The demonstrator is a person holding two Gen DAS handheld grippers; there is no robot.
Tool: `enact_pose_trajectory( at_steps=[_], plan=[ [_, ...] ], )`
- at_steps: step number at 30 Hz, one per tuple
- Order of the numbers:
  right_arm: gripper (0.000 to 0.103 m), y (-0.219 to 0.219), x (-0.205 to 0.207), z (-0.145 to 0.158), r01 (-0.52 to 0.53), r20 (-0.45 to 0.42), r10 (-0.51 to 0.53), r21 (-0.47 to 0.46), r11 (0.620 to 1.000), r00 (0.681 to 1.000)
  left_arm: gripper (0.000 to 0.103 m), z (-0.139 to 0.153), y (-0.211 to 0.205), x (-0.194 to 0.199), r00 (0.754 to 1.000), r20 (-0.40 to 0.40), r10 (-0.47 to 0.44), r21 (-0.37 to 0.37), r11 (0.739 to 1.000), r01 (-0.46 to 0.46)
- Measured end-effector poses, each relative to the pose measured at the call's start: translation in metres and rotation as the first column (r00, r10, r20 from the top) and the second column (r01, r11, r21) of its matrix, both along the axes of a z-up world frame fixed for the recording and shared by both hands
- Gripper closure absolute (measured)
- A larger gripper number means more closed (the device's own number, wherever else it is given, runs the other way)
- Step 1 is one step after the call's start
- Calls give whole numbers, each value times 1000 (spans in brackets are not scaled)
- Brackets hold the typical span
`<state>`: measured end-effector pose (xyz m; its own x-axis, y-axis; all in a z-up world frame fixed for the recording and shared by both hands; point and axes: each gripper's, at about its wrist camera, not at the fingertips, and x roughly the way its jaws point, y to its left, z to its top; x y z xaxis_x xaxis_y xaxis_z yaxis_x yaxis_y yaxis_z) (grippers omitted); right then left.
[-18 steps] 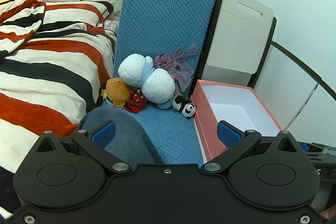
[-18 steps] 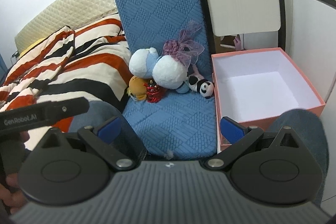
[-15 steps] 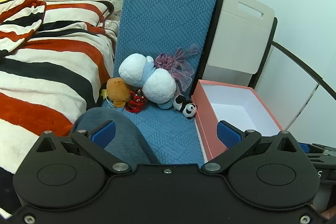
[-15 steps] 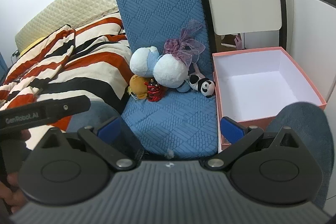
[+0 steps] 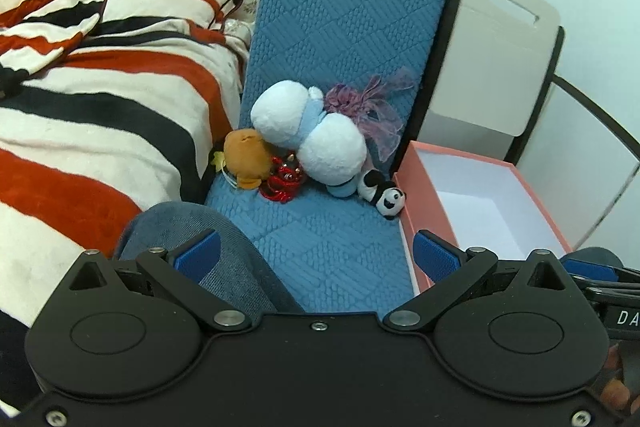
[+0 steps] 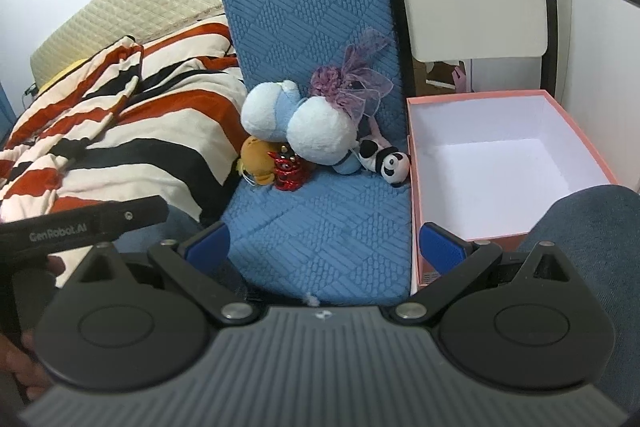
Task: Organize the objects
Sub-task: 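Move both grippers toward the red lion figure and panda plush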
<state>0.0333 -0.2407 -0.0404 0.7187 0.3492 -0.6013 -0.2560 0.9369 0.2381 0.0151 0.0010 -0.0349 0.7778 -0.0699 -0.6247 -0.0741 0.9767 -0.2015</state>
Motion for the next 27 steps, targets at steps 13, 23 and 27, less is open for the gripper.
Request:
enact_pose_trajectory(
  at_steps=[13, 23, 27],
  plan=[
    [0, -3, 45, -40, 16, 53, -12, -67, 998, 999, 2, -38, -5, 53, 999, -49, 6, -2, 1000, -7],
    [5, 1, 75, -73, -1, 89, 4, -40, 999, 996, 2, -74, -5, 106, 999, -40, 13, -7, 1000, -13],
    [6, 1, 95, -86, 40, 99, -40, -7, 999, 994, 2, -83, -7, 126, 999, -32, 23, -20, 1000, -24]
  ],
)
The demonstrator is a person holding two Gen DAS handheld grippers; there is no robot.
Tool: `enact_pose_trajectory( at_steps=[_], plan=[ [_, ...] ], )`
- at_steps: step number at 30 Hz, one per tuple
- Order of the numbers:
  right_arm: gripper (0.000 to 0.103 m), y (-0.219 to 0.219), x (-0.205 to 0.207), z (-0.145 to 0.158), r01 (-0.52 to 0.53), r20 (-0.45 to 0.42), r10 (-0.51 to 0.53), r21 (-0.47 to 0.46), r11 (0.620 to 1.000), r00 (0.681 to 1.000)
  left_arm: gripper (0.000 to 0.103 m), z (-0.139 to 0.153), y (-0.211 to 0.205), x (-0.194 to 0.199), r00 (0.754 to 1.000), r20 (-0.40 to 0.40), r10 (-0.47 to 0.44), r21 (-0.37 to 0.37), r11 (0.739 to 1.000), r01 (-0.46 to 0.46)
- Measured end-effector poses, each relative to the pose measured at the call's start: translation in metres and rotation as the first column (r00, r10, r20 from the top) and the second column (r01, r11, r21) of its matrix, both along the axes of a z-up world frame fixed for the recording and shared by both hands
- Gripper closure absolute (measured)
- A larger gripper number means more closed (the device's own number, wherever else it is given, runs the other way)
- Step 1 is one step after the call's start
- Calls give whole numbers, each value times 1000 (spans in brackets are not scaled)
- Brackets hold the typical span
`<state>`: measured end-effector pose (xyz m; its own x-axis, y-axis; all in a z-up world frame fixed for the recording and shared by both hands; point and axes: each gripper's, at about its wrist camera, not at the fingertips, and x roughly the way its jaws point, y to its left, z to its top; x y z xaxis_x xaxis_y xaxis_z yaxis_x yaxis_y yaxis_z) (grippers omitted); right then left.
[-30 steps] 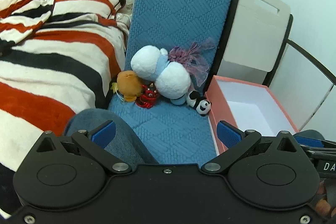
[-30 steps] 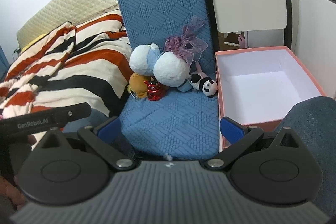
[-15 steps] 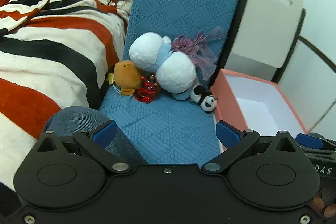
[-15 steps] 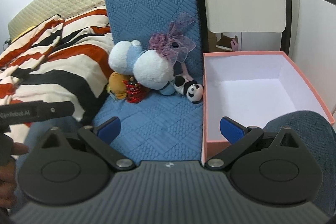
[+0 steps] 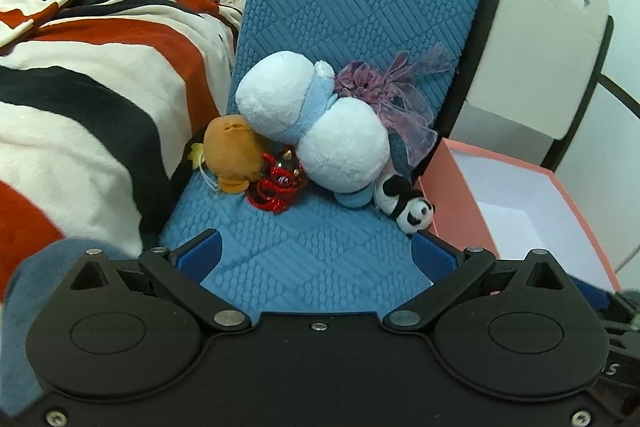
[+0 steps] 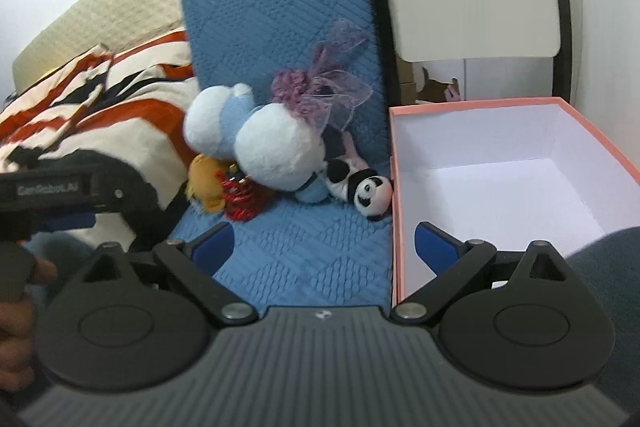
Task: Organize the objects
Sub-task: 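Move both grippers toward the red lion figure and panda plush, then grasp the red lion figure with the left gripper while the right grasps the panda plush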
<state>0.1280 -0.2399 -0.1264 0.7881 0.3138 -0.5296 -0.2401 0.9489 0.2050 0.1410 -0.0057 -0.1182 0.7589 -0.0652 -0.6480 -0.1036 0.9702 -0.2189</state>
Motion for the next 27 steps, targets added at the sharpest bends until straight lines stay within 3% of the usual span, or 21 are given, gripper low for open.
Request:
enact_pose_trajectory(
  at_steps=[7, 11, 20, 27],
  plan=[
    [27, 14, 37, -10, -67, -9, 67, -29, 997, 998, 2, -10, -2, 43, 1000, -4, -11, 6, 1000, 11],
    [29, 22, 58, -12, -106, -2, 106, -52, 993, 994, 2, -20, -1, 72, 1000, -16, -22, 5, 1000, 22],
    [29, 45, 114, -18, -146, -35, 143, -95, 985, 989, 15, -51, 4, 131, 994, -107, -20, 38, 999, 24],
    [48, 68, 156, -29, -163, -69, 153, -172, 972, 986, 19, -74, 14, 172, 982, -189, 22, 98, 995, -3]
  ],
)
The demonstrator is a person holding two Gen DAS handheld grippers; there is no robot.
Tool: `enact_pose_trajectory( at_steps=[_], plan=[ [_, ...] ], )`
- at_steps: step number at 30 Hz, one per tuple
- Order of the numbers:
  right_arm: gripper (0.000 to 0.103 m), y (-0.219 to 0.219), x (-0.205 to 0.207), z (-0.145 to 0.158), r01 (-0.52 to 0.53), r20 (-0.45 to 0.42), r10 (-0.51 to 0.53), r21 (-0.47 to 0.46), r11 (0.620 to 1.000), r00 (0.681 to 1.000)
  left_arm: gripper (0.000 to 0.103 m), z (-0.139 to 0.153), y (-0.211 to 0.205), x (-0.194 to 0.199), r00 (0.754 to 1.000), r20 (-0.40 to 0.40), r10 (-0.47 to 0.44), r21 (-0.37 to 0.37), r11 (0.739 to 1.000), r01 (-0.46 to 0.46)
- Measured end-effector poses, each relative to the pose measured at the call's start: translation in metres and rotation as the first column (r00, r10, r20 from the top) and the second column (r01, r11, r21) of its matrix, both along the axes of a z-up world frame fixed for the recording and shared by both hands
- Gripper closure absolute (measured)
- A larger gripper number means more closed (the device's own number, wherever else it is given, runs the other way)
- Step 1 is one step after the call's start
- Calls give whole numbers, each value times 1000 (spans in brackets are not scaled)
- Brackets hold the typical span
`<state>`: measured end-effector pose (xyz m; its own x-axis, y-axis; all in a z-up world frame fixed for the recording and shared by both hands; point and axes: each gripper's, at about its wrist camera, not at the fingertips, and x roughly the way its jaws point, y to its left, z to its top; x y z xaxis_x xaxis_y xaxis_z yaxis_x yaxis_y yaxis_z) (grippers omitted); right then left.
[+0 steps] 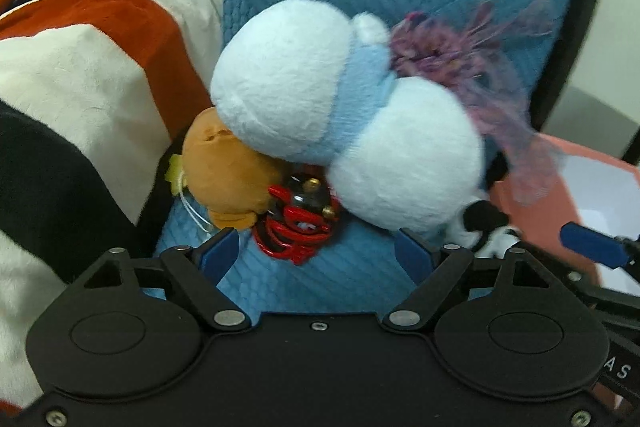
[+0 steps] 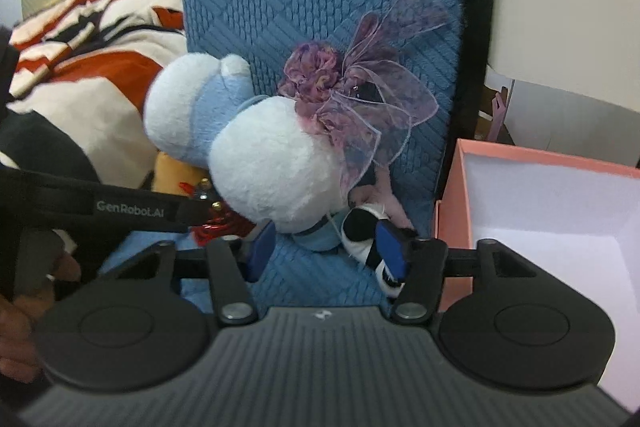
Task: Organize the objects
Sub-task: 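Grasp the red lion figure with the left gripper while the right grasps the panda plush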
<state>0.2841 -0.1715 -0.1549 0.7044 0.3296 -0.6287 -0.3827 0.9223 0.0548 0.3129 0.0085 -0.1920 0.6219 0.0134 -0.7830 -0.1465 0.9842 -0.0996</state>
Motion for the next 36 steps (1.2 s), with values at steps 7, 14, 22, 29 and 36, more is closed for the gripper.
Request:
enact_pose_trajectory(
  at_steps=[7, 14, 22, 29, 36],
  plan=[
    [51, 12, 44, -22, 40, -50, -44, -78, 996, 998, 26, -26, 11, 34, 995, -92, 30, 30, 999, -27],
    [52, 17, 67, -38, 60, -116, -74, -115, 992, 990, 29, -44, 13, 56, 989, -143, 37, 49, 998, -30],
    [52, 19, 77, -46, 55, -126, -72, -139, 989, 989, 31, -56, 1, 64, 989, -145, -5, 120, 993, 23],
    [72, 20, 80, -54, 24, -156, -49, -159, 987, 987, 49, -58, 0, 64, 993, -107, -54, 106, 992, 65],
    [75, 21, 68, -47, 19, -145, -43, -163, 986, 988, 50, -57, 5, 49, 996, -88, -22, 72, 997, 28]
  ],
)
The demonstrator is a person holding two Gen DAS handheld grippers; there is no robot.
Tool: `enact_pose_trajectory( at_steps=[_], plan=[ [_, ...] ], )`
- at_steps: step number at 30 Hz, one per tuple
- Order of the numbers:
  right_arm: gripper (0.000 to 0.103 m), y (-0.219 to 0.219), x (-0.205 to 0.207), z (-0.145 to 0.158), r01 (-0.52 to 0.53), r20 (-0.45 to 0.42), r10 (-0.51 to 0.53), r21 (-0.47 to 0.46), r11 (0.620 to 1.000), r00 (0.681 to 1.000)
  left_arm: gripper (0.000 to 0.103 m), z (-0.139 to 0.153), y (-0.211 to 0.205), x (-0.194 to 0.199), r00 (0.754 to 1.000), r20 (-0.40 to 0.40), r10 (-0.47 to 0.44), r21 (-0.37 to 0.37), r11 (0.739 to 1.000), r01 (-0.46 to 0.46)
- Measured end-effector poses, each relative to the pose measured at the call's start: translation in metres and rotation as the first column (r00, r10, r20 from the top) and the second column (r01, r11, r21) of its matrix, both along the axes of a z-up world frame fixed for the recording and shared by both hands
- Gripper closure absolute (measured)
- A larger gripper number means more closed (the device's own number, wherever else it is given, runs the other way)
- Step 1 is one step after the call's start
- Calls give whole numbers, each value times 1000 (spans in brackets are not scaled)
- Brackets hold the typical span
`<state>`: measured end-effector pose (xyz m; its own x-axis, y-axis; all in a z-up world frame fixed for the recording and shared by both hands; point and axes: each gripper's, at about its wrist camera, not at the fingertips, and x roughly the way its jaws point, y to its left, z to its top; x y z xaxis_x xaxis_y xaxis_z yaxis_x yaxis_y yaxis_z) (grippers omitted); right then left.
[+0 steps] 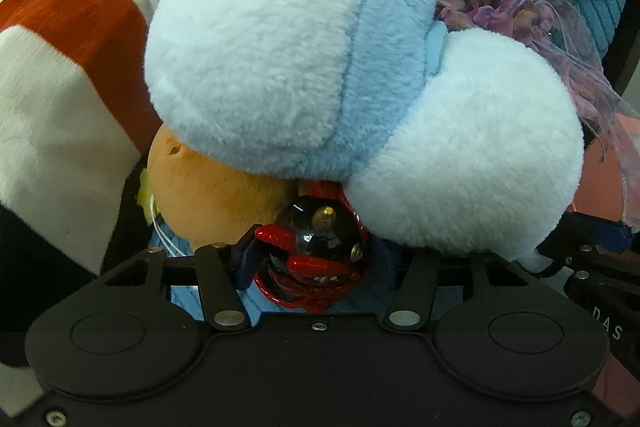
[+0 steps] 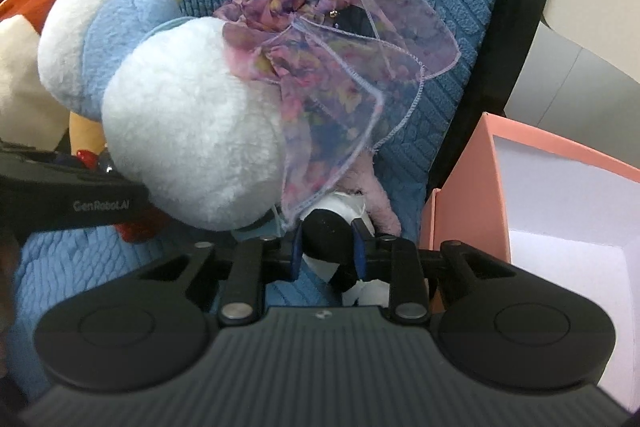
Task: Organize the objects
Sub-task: 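Grasp the red lion figure with the left gripper while the right grasps the panda plush, then lift the red lion figure and panda plush and carry both over the pink box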
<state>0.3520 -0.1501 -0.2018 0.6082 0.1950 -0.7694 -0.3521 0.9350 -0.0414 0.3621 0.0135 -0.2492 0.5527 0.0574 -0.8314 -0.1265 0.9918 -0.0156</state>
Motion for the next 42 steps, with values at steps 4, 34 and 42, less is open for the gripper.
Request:
enact_pose_trajectory(
  at_steps=[4, 34, 42],
  plan=[
    [75, -2, -15, 10, -3, 17, 3, 19, 1000, 1000, 50, 7, 4, -18, 1000, -8, 18, -47, 999, -18],
    [75, -45, -81, 5, 234, -258, -143, 364, 901, 955, 52, 14, 7, -101, 995, -81, 65, -236, 968, -82],
    [63, -29, -79, 2, 137, -227, -68, 303, 943, 972, 41, 12, 12, -100, 992, -96, 85, -255, 961, -107]
  ],
)
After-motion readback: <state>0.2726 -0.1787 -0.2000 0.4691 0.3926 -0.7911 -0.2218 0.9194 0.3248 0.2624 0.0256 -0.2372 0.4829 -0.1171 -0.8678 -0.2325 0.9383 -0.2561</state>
